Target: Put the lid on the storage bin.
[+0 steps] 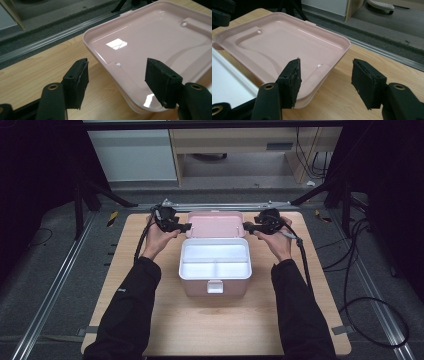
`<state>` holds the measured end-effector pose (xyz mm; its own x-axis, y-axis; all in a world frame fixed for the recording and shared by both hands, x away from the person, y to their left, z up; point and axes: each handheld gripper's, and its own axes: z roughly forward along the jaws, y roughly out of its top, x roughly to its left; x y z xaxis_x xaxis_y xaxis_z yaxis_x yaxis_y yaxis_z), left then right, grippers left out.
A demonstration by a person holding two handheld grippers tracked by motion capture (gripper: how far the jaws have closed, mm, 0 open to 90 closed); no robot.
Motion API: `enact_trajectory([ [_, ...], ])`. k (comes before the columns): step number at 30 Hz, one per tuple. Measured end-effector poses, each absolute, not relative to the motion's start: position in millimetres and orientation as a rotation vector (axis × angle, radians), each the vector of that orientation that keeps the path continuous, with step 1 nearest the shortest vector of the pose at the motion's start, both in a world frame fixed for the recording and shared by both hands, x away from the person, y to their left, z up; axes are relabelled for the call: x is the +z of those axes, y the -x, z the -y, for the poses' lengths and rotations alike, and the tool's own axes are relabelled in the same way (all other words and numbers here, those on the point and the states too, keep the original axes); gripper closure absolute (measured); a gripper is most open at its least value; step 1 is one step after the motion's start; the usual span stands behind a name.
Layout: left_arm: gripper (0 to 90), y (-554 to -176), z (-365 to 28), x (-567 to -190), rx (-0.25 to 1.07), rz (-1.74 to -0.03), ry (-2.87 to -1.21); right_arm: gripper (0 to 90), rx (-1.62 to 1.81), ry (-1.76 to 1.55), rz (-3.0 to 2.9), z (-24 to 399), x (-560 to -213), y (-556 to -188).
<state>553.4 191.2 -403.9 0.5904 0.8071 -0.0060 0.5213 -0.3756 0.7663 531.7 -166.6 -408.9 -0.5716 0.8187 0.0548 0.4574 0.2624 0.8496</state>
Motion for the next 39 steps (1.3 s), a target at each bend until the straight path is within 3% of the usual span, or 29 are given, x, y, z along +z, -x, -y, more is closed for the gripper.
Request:
enact_trajectory([
  [14, 33.4, -567, -184, -431, 0.404, -1.079, -2.107, 38.4, 1.239, -1.292, -2.186, 155, -445, -555],
  [39, 36.3, -574, -180, -443, 0.349, -1.066, -2.041, 38.6, 1.338, -1.390, -2.213, 145, -460, -566],
])
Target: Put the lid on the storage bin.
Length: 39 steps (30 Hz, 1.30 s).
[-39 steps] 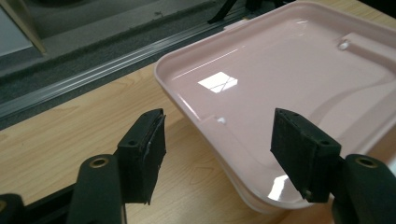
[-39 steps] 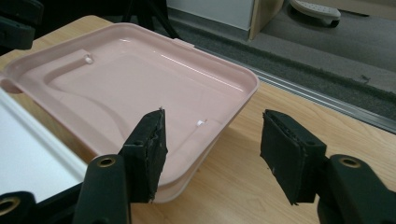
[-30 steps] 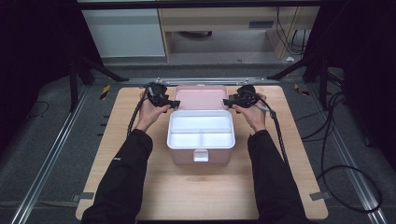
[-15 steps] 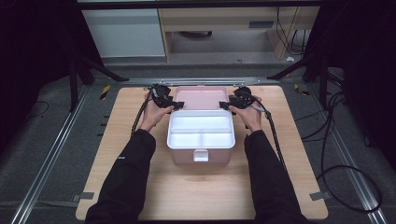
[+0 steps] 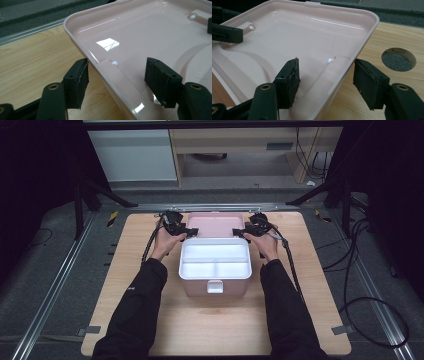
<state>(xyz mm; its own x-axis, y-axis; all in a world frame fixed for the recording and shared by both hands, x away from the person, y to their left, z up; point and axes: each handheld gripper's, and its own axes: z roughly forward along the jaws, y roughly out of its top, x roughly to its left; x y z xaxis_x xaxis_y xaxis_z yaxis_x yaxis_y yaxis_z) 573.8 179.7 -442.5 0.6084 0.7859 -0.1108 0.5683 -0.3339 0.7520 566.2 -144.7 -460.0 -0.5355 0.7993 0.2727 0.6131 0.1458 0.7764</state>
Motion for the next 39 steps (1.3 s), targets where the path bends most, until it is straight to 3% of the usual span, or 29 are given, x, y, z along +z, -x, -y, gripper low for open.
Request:
enact_trajectory([
  [12, 47.2, -573, -182, -438, 0.409, -1.073, -2.007, 42.5, 1.391, -1.379, -2.168, 148, -453, -565],
  [39, 53.5, -540, -193, -397, 0.506, -0.969, -1.876, 42.7, 1.479, -1.207, -2.051, 149, -412, -538],
])
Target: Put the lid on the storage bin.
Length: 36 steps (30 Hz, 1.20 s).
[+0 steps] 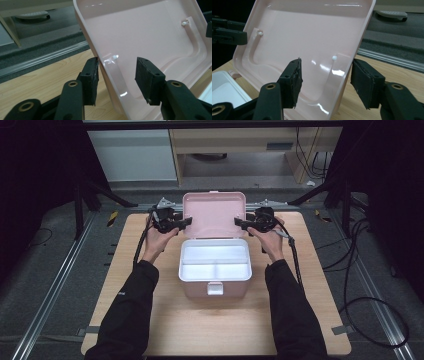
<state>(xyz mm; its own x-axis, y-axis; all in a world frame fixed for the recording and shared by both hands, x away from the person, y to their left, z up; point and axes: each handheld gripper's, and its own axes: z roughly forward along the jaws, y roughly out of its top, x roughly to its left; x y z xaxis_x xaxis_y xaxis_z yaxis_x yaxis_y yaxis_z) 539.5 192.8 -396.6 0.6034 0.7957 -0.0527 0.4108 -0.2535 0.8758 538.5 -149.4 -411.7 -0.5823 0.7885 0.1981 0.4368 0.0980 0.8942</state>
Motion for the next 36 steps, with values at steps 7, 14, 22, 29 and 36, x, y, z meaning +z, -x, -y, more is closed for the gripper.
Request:
enact_trajectory([
  [7, 53.4, -531, -193, -387, 0.525, -0.941, -1.885, 43.1, 1.468, -1.170, -2.051, 150, -403, -531],
  [14, 53.3, -521, -192, -378, 0.547, -0.925, -1.891, 43.3, 1.450, -1.130, -2.054, 150, -394, -522],
  [22, 53.7, -499, -195, -370, 0.555, -0.891, -1.851, 44.1, 1.439, -1.070, -2.057, 152, -378, -503],
  [29, 53.7, -482, -193, -366, 0.574, -0.874, -1.844, 47.8, 1.429, -1.039, -2.057, 155, -367, -483],
  [36, 55.0, -462, -191, -364, 0.605, -0.863, -1.877, 63.1, 1.369, -1.011, -2.044, 158, -362, -462],
])
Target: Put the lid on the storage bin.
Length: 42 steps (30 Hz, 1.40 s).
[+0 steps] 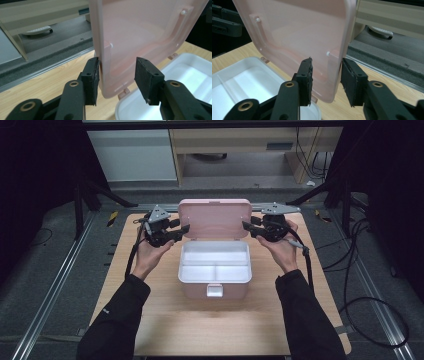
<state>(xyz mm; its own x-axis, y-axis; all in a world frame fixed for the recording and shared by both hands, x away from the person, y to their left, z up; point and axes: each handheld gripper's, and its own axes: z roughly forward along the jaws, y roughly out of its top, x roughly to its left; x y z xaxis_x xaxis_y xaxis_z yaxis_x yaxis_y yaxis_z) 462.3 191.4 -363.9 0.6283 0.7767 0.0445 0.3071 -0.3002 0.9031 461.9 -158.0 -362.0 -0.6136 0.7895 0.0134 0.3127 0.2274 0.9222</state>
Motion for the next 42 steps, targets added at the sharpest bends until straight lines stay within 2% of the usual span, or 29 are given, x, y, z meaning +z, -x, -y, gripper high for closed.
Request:
enact_trajectory([
  [3, 60.0, -459, -193, -364, 0.599, -0.868, -1.871, 67.8, 1.357, -1.003, -2.039, 159, -362, -457],
  [4, 61.5, -456, -195, -363, 0.596, -0.871, -1.873, 71.9, 1.352, -1.003, -2.034, 160, -361, -452],
  [9, 66.4, -448, -195, -363, 0.604, -0.874, -1.886, 77.0, 1.352, -0.992, -2.037, 162, -362, -443],
  [13, 70.5, -442, -196, -365, 0.613, -0.874, -1.881, 79.5, 1.343, -0.977, -2.040, 163, -363, -435],
  [20, 69.9, -426, -197, -374, 0.599, -0.856, -1.918, 80.2, 1.367, -0.959, -2.058, 167, -372, -412],
  [27, 62.2, -403, -201, -381, 0.631, -0.836, -1.949, 71.6, 1.339, -0.928, -2.086, 168, -385, -393],
  [29, 57.7, -396, -203, -384, 0.636, -0.840, -1.950, 67.7, 1.337, -0.924, -2.093, 169, -388, -387],
  [30, 52.1, -390, -207, -387, 0.630, -0.850, -1.946, 63.2, 1.343, -0.925, -2.096, 171, -392, -380],
  [31, 49.7, -390, -207, -387, 0.630, -0.850, -1.946, 63.2, 1.343, -0.925, -2.096, 171, -392, -380],
  [32, 48.6, -385, -210, -391, 0.610, -0.859, -1.943, 59.1, 1.349, -0.932, -2.103, 172, -395, -375],
  [39, 45.7, -373, -218, -397, 0.585, -0.886, -1.962, 48.5, 1.332, -0.956, -2.142, 180, -403, -358],
  [42, 43.7, -368, -227, -398, 0.584, -0.911, -1.972, 46.8, 1.338, -0.996, -2.144, 189, -406, -352],
])
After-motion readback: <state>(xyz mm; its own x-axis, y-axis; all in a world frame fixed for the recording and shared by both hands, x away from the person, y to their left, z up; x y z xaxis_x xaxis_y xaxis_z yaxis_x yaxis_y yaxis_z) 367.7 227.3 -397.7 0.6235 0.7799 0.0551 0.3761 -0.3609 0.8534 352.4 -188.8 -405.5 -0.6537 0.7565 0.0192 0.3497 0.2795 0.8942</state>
